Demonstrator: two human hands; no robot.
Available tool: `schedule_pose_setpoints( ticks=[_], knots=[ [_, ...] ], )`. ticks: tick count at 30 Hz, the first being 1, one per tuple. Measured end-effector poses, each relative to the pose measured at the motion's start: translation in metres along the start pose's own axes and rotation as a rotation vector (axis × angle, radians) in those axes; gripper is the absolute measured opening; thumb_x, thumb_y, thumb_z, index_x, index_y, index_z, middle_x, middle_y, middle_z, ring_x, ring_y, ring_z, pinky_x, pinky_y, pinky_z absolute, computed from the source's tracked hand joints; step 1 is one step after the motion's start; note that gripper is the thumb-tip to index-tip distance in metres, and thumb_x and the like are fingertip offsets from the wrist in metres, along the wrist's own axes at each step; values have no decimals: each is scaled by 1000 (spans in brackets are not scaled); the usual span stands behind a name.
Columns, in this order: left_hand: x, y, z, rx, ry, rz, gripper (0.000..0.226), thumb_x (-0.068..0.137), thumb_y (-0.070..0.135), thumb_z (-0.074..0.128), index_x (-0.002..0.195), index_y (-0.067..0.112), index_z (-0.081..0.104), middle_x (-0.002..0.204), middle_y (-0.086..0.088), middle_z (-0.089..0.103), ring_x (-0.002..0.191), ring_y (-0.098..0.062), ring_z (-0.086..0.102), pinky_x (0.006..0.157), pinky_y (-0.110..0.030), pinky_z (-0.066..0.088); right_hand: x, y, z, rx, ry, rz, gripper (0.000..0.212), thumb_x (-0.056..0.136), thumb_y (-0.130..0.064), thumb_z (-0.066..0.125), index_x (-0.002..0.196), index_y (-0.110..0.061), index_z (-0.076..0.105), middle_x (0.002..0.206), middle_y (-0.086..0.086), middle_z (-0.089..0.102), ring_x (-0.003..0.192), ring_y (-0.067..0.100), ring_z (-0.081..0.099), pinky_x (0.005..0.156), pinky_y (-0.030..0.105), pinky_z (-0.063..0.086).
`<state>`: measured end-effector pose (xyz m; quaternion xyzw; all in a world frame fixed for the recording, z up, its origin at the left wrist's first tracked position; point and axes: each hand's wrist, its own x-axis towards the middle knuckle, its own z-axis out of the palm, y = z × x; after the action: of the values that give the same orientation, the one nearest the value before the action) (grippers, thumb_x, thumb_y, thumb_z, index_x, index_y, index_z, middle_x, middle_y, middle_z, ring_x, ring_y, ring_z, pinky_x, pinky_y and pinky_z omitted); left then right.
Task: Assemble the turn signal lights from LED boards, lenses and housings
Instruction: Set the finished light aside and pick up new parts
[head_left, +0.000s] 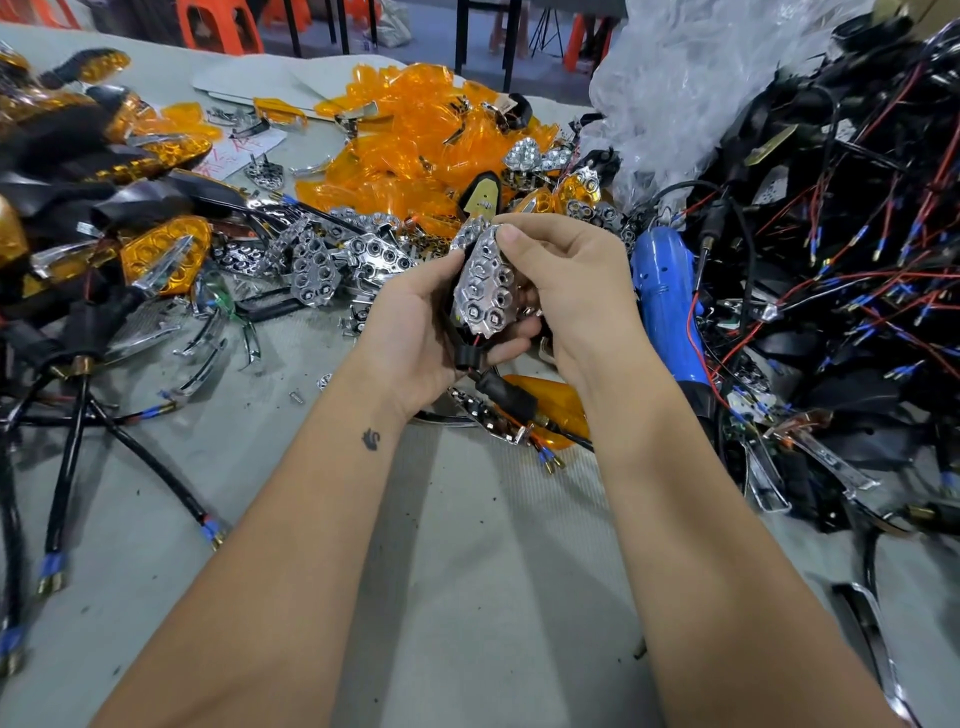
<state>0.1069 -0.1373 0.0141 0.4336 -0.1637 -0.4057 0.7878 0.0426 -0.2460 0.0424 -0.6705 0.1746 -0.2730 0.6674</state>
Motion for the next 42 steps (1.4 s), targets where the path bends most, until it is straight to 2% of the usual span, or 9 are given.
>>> schedule_pose_setpoints(
  ticks=[9,14,18,21,24,26,29,35,42],
  knots=[
    [0,0,2,-39,-9,21,34,101,36,43,109,10,63,83,-4,70,66,-17,66,49,-27,52,-4,4,12,-294,71,-166,8,93,-15,68,93,-22,71,83,-7,63,56,-4,59,40,19,46],
    [-1,0,1,-45,-13,23,32,97,38,50,106,10,63,86,-6,68,65,-18,61,49,-25,48,-5,5,14,-365,95,-229,20,90,-21,72,104,-31,61,100,0,44,70,13,48,46,21,49],
    [-3,1,0,-9,-28,22,18,94,19,53,103,7,63,78,-5,65,60,-16,60,50,-24,49,-7,4,11,-338,62,-188,15,93,-25,69,101,-32,58,104,8,51,65,21,53,47,24,48],
    [-3,3,0,-62,-18,13,16,94,9,48,107,6,57,76,-5,63,61,-16,62,51,-23,51,-14,1,7,-191,27,-163,5,100,-20,57,99,-23,60,98,8,64,56,3,58,46,15,46],
    [-2,5,-2,-213,17,53,22,96,3,45,115,6,54,86,-9,69,76,-24,72,60,-28,59,-20,-1,-5,-235,9,-110,15,104,-22,49,96,-25,62,74,-18,68,62,-8,59,54,11,47],
    [-1,5,-2,-244,58,108,19,96,1,45,112,8,54,92,-12,74,85,-29,74,64,-30,60,-23,1,-15,-359,-27,-68,16,102,-26,50,96,-28,64,85,-12,71,75,-3,61,65,18,51],
    [0,5,0,-276,120,144,18,97,1,43,108,10,53,86,-9,70,67,-19,67,55,-22,54,-32,1,-25,-469,-64,-39,16,100,-25,53,90,-27,66,81,-12,64,78,3,61,76,27,53],
    [1,8,-3,-337,123,146,25,101,38,44,91,18,55,69,3,49,58,-8,43,44,-12,34,-47,2,-39,-814,-354,39,12,86,-28,74,89,-16,72,71,-9,65,63,0,57,65,21,51],
    [0,7,-7,-506,190,214,48,98,62,39,78,21,55,65,5,48,53,-8,43,41,-14,33,-49,4,-40,-988,-372,-54,11,88,-27,72,83,-18,72,70,-10,55,65,3,52,60,14,39]
  ],
)
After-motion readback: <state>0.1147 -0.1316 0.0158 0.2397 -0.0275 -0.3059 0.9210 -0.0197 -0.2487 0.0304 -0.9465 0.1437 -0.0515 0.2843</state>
